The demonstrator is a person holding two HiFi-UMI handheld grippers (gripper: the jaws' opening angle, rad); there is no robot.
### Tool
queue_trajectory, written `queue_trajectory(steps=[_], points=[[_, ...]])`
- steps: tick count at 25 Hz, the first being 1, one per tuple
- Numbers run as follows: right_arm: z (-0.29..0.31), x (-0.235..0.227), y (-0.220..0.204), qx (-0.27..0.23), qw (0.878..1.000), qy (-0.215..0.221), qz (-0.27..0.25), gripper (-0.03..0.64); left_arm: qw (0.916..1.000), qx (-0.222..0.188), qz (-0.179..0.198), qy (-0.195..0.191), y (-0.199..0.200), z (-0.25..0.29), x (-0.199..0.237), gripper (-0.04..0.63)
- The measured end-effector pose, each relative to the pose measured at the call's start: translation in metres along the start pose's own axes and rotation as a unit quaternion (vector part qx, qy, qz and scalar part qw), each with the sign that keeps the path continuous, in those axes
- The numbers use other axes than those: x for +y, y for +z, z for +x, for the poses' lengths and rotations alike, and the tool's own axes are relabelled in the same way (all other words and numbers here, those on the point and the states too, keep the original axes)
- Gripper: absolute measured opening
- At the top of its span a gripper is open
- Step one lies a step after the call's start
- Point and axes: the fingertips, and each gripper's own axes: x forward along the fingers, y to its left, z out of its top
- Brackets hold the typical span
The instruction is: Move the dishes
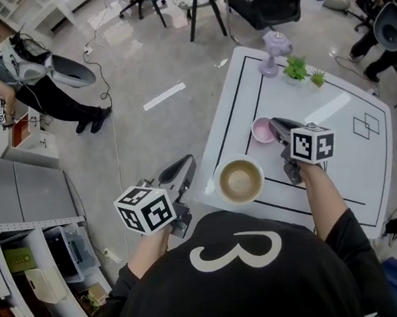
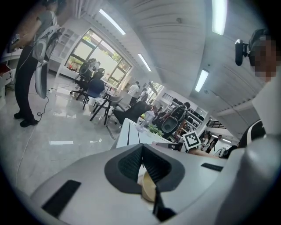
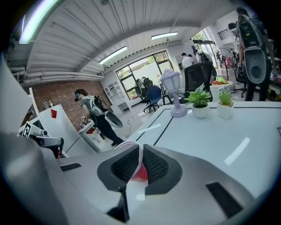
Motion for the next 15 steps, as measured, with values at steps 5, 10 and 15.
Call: queue_trajectory(steps=[5, 10, 15], points=[[0.002, -0.009, -0.004, -0.003, 1.000, -0.005, 0.019, 0.052, 1.0000, -0.002, 0.002, 0.001, 0.003, 0.002, 0.002, 0.003], [0.000, -0.011, -0.002, -0.011, 1.000, -0.005, 0.024, 0.120, 1.0000, -0.002, 0.008, -0.003, 0.004, 0.003, -0.002, 0.003], [-0.010, -0.004, 0.000, -0.024, 0.999, 0.002, 0.027, 0.181, 0.9999, -0.002, 0.012, -0.003, 0.003, -0.004, -0.007, 0.003]])
